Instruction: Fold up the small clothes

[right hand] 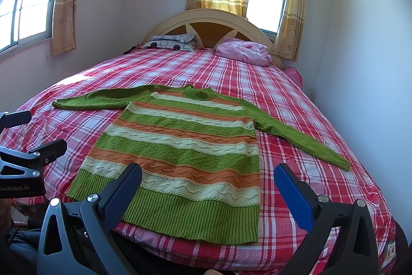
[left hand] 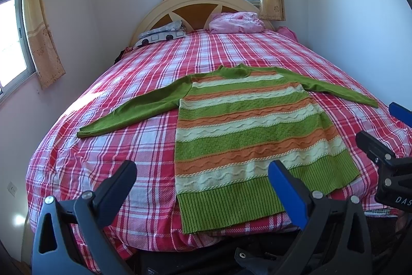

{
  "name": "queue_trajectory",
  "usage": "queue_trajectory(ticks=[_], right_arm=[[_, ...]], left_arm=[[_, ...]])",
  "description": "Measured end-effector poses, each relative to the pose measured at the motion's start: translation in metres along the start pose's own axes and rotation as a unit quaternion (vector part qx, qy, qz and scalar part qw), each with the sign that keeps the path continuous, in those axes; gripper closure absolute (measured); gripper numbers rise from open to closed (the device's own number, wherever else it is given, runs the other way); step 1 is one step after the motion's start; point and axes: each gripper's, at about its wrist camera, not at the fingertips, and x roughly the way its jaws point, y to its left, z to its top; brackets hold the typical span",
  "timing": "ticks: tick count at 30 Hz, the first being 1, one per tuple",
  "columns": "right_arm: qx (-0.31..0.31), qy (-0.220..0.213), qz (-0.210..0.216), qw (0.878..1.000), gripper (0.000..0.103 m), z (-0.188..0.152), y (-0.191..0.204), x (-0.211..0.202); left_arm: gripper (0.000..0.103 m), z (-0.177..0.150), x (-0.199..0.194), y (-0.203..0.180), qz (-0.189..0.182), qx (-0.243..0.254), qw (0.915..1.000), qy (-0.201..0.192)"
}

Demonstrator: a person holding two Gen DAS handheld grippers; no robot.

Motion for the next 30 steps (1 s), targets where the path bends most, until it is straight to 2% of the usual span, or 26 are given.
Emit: queue_trajectory(ticks=[22, 30], right_arm=[[0.011, 0.007, 0.005, 1.000, 0.001, -0.008, -0.003, 0.018], [0.027, 0.036, -0.013, 0.999, 0.001, -0.019, -0.019, 0.048]], left_arm=[[0.000, 0.001, 0.015, 0.002, -0.005, -0.001, 0.9998, 0.018], [0.000, 0.007, 0.038, 0.005, -0.009, 0.002, 0.9996, 0.025]])
